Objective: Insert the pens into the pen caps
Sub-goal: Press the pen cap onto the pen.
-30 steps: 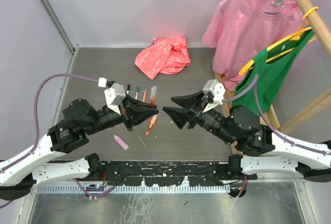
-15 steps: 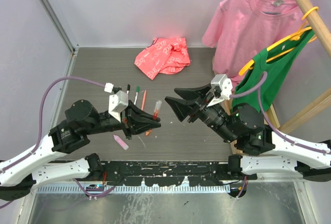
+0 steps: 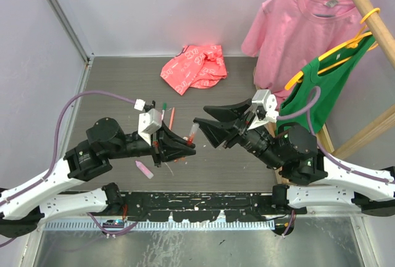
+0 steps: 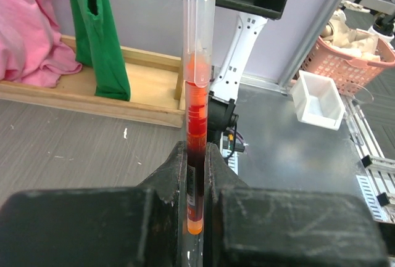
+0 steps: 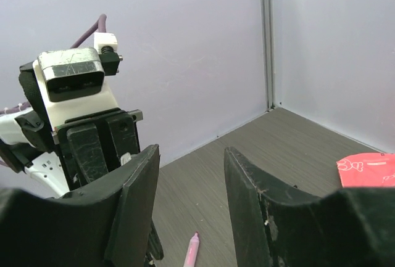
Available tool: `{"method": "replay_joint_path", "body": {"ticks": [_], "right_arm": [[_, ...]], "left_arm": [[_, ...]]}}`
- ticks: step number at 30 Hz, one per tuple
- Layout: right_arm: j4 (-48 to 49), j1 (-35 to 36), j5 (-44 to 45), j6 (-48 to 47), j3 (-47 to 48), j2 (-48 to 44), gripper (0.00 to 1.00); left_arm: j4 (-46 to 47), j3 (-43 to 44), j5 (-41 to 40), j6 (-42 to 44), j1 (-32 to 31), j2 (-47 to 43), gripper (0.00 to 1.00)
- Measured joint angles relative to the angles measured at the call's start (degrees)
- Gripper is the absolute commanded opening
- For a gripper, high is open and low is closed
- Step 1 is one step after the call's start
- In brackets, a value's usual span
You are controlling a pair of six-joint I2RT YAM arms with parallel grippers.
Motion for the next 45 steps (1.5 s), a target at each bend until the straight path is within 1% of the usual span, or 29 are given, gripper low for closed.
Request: {"method": "replay_joint_path", "body": {"ticks": [8,16,19,23,29,37,45], "right_arm": [[-0.90,-0.17,-2.67,-1.27,0.20,1.11,0.52],[-1.36,-0.17,-2.99,-1.70,0.37,0.98,0.52],[-0.81,-0.15,-2.05,-1.66,-0.07,-0.07,0.53],[2.10,-0.15,-1.29,-1.42,-3.19,-3.96,0.53],[3.72,-0.15,-2.27,-1.25,-3.56,-5.75,0.59],[0.72,-0.11,-3.69,-1.20,0.07,-0.85,0.67],[-2.58,0.02,-2.86,-1.18,0.07,1.73,0.68]], "left_arm": [[-0.28,0.04,2.01,0.20,-0.13,1.44,0.00],[-0.26,0.04,2.27,0.17,-0.13,1.44,0.00],[-0.31,0.02,1.97,0.15,-0.11,1.44,0.00],[-0.81,0.02,0.81,0.13,-0.11,1.44,0.00],[-1.20,0.00,-0.35,0.00,-0.09,1.44,0.00],[-1.20,0.02,-0.48,-0.02,-0.09,1.60,0.00],[-1.20,0.02,-0.48,-0.02,-0.09,1.51,0.00]]}}
